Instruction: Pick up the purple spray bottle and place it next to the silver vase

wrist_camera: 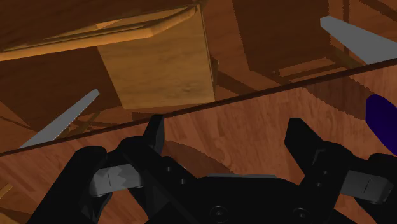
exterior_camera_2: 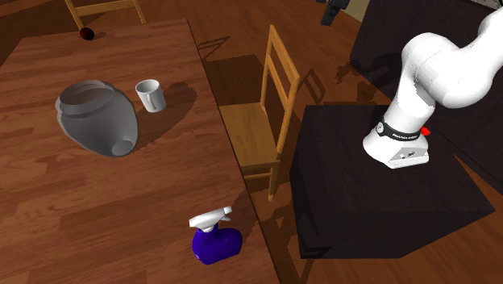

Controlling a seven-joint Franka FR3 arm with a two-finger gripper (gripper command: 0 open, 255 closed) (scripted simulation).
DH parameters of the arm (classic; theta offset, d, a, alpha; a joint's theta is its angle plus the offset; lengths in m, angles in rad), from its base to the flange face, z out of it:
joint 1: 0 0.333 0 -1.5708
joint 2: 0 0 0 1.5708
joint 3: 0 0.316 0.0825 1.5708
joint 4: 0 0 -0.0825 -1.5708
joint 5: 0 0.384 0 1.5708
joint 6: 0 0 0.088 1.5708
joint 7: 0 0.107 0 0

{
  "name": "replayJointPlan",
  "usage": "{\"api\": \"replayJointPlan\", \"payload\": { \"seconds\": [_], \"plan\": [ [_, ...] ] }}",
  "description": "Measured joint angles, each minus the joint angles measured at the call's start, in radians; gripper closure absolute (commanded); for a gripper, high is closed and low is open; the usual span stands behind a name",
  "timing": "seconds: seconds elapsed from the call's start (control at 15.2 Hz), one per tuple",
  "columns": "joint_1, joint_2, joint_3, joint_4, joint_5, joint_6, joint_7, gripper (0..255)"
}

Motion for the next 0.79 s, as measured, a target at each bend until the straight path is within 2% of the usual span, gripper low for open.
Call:
{"api": "replayJointPlan", "payload": {
  "seconds": [0.2,0.79],
  "plan": [
    [0.009,0.004,0.023,-0.021,0.008,0.028,0.021,0],
    [0.052,0.141,0.187,-0.088,0.029,0.259,0.169,0]
  ]
}}
